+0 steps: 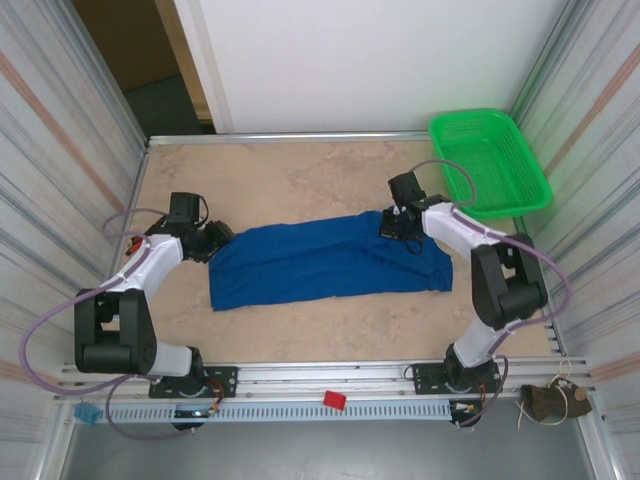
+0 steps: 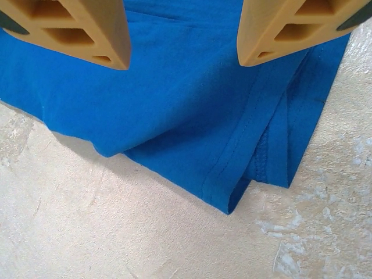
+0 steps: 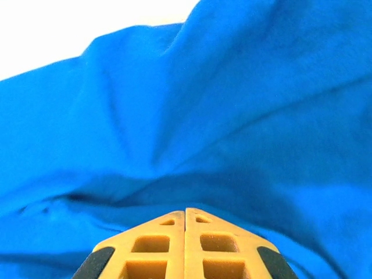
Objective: Fold the inside-out t-shirt
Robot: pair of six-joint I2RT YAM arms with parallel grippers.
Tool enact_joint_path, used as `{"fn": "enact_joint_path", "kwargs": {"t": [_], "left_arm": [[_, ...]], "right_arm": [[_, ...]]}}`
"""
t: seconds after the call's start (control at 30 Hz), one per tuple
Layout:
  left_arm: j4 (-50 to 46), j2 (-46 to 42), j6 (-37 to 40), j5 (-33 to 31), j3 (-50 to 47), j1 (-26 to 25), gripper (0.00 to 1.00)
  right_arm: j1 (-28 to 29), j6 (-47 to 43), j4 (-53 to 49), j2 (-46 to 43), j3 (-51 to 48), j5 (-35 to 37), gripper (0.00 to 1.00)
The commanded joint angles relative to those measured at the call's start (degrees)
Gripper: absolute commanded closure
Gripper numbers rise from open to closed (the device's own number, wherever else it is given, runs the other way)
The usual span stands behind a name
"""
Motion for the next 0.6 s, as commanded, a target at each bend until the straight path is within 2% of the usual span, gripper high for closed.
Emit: {"fn": "enact_joint_path", "kwargs": {"t": [0.0, 0.17, 0.33, 0.37, 0.4, 0.5, 0.57], "left_arm": [[-0.15, -0.62, 0.87, 0.35, 1.02, -0.42, 0.49], [0.17, -0.71, 0.69, 0.68, 0.80, -0.48, 0.49], [0.39, -0.71, 0.59, 1.00, 0.92, -0.45, 0.49], [0.38, -0.71, 0.73, 0.93, 0.96, -0.46, 0.49], [0.32, -0.71, 0.72, 0.88, 1.09, -0.49, 0.49], [-0.20, -0.71, 1.18, 0.53, 1.73, -0.48, 0.49], [-0.59, -0.56, 1.55, 0.14, 2.19, -0.41, 0.49]], "right_arm": [[1.80, 2.84, -2.43, -7.85, -3.44, 1.77, 1.00], [6.92, 8.45, -3.46, -15.61, -10.70, 3.47, 1.00], [14.98, 16.01, -4.65, -21.48, -17.16, 4.82, 1.00], [17.37, 17.68, -4.39, -22.44, -18.28, 4.47, 0.86], [19.94, 19.27, -4.61, -23.36, -18.79, 4.18, 0.77], [25.73, 21.88, -7.72, -26.79, -18.33, 7.65, 0.70], [23.49, 21.75, -9.76, -29.69, -18.20, 9.84, 0.66]]}}
